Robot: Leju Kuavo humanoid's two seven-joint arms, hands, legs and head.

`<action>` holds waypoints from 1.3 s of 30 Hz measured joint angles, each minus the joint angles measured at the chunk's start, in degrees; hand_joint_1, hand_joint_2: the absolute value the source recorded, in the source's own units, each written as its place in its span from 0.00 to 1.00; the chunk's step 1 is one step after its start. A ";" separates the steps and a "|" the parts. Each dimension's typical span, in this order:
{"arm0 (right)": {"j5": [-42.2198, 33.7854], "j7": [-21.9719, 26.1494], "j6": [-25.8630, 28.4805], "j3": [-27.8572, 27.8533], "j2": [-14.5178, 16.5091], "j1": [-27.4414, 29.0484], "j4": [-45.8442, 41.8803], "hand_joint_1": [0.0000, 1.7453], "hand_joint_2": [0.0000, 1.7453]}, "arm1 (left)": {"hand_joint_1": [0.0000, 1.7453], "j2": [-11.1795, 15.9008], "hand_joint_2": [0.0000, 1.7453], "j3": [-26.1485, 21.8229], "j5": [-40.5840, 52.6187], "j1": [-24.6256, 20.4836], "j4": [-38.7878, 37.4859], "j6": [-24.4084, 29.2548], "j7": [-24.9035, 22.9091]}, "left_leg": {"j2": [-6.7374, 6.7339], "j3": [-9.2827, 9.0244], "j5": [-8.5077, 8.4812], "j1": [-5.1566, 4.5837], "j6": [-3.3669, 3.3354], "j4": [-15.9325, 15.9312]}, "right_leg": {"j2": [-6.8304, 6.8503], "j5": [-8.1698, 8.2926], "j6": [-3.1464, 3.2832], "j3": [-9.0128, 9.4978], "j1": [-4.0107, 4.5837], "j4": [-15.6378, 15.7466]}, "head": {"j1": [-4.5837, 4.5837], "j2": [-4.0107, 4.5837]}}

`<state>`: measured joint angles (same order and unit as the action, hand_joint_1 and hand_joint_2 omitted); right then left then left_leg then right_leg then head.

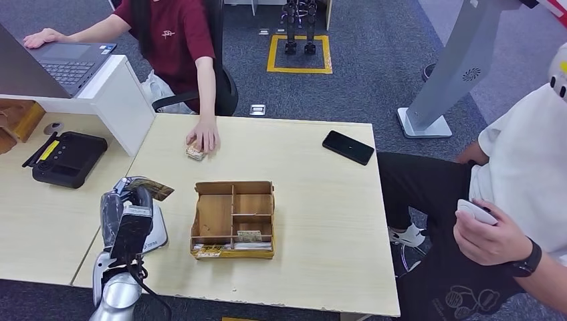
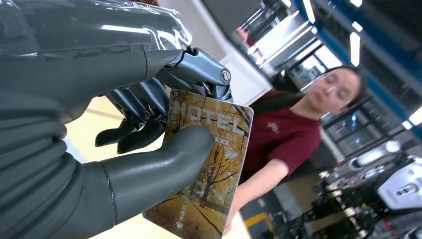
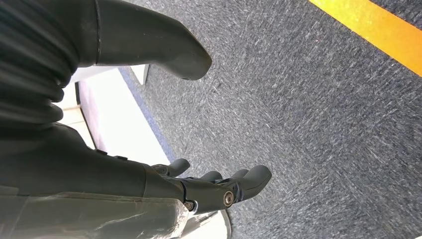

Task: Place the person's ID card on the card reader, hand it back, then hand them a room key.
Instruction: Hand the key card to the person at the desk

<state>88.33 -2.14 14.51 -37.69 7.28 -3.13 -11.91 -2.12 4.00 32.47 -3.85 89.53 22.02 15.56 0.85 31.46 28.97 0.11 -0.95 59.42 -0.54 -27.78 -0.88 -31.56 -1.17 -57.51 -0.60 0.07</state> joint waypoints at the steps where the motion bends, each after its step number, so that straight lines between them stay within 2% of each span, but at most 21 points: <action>1: 0.13 0.00 -0.05 0.02 0.00 -0.02 0.00 0.00 1.00 | 1.00 0.07 1.00 0.01 0.32 -0.59 0.13 0.35 0.05 | 0.00 0.00 0.00 0.00 0.00 0.00 | 0.00 0.00 0.00 0.00 0.00 0.00 | 0.00 0.00; 5: 0.66 -0.02 -0.48 0.37 0.00 -0.20 0.00 0.00 1.00 | 1.00 0.34 1.00 0.21 2.80 -2.50 0.16 2.33 0.50 | 0.00 0.01 -0.01 0.00 0.00 0.00 | -0.01 0.00 0.00 -0.02 0.00 0.00 | -0.01 0.00; 10: 1.54 -0.46 -1.75 1.69 0.01 -0.81 0.00 0.00 1.00 | 1.00 1.10 1.00 0.54 8.46 -6.53 -2.05 7.69 -0.32 | 0.00 0.04 -0.02 0.00 -0.01 0.00 | -0.01 0.01 -0.01 -0.04 0.00 0.00 | 0.00 0.00; 15: 1.63 -1.22 -2.84 3.86 0.05 -1.70 0.00 0.00 1.00 | 1.00 2.23 1.00 0.26 13.80 -14.18 -11.27 12.40 -3.58 | 0.02 0.07 -0.14 0.00 0.09 0.00 | -0.02 0.14 0.00 -0.06 0.00 0.00 | 0.01 0.00; 19: 1.63 -1.29 -3.12 5.44 0.13 -2.07 0.00 0.00 1.00 | 1.00 2.94 1.00 -0.74 16.39 -19.79 -19.66 16.35 -3.73 | 0.00 0.08 -0.20 0.01 0.12 0.00 | -0.04 0.18 0.04 -0.08 0.01 -0.01 | 0.00 0.00; 24: 1.63 -1.39 -3.21 6.73 0.22 -2.27 0.00 0.00 1.00 | 1.00 2.53 1.00 -4.07 21.70 -23.67 -25.57 17.08 -2.34 | -0.01 0.10 -0.22 0.01 0.10 0.00 | -0.06 0.19 0.05 -0.11 0.01 -0.02 | 0.00 0.00; 31: 1.47 -1.37 -3.21 7.42 0.41 -2.49 0.00 0.00 1.00 | 1.00 1.34 1.00 -8.80 24.98 -26.28 -30.01 17.10 -0.58 | -0.01 0.17 -0.22 0.01 0.10 0.00 | -0.09 0.21 0.06 -0.18 0.00 -0.02 | 0.01 0.00; 35: 1.36 -1.36 -3.22 7.68 0.42 -2.50 0.00 0.00 1.00 | 0.00 0.95 1.00 -9.88 24.22 -26.41 -31.30 17.10 0.32 | -0.04 0.18 -0.22 0.01 0.10 0.00 | -0.10 0.21 0.06 -0.21 0.01 -0.02 | 0.00 0.00; 39: 0.92 -1.40 -3.19 7.95 0.42 -2.50 0.00 0.00 1.00 | 0.00 0.95 1.00 -10.01 19.11 -26.55 -32.52 16.35 -0.02 | -0.05 0.18 -0.22 0.01 0.10 0.00 | -0.11 0.22 0.06 -0.23 0.01 -0.02 | 0.00 0.00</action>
<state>89.25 -3.55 11.32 -29.74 7.69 -5.63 -11.91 -1.17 -6.01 51.57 -30.40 57.01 38.37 15.54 0.80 31.64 28.75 0.11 -0.85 59.42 -0.65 -27.56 -0.81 -31.79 -1.16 -57.53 -0.60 0.07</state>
